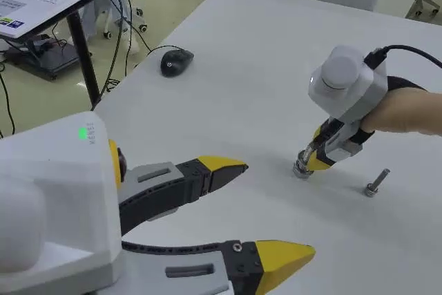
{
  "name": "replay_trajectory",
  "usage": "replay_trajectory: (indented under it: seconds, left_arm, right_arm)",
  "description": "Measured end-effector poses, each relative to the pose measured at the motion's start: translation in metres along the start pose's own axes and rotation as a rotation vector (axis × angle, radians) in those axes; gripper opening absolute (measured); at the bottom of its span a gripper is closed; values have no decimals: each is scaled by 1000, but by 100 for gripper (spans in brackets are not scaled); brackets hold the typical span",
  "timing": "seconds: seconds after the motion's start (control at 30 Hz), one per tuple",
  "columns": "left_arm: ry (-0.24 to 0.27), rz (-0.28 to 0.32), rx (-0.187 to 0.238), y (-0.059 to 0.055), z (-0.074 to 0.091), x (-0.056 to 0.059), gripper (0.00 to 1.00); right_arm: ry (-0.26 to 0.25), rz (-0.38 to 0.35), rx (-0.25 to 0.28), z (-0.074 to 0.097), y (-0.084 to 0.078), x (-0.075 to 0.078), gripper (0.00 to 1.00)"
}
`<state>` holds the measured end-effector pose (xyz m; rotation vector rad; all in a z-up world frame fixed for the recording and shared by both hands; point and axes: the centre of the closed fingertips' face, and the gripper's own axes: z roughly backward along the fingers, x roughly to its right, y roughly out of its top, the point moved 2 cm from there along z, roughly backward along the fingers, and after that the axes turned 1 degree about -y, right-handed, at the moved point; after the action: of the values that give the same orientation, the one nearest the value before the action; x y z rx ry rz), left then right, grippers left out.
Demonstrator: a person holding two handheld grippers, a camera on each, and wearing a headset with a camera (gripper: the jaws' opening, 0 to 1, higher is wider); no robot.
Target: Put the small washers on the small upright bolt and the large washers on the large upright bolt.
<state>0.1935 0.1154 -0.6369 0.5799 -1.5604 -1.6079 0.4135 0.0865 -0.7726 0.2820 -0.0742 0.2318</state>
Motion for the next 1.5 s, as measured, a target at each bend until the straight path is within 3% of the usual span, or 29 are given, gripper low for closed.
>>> replay_trajectory:
  seconds: [0.5, 0.9, 1.17, 1.27, 1.33, 1.37, 1.47, 1.5]
  left_arm:
    - [6, 6, -1, -2, 1, -6, 57]
    - [-7, -5, -8, -2, -1, -2, 57]
    - [-6, -31, 20, 10, 1, 0, 57]
    - [-10, -40, 11, 10, 2, 2, 57]
    - [-16, -46, 7, 10, 3, 5, 57]
    - [-20, -47, 8, 11, 3, 6, 57]
    - [-26, -45, 2, 9, 3, 10, 57]
    - [-27, -45, -2, 8, 3, 11, 57]
  right_arm:
    - [6, 1, 12, -12, -5, -4, 24]
    - [-40, -42, 112, 12, -11, -7, 23]
    - [-109, -77, 229, 53, -24, -29, 23]
    - [-141, -92, 285, 68, -28, -41, 23]
    - [-156, -79, 372, 80, -24, -53, 23]
    - [-195, -96, 411, 87, -24, -56, 23]
    - [-233, -120, 538, 104, -23, -71, 24]
    - [-239, -131, 550, 107, -26, -77, 24]
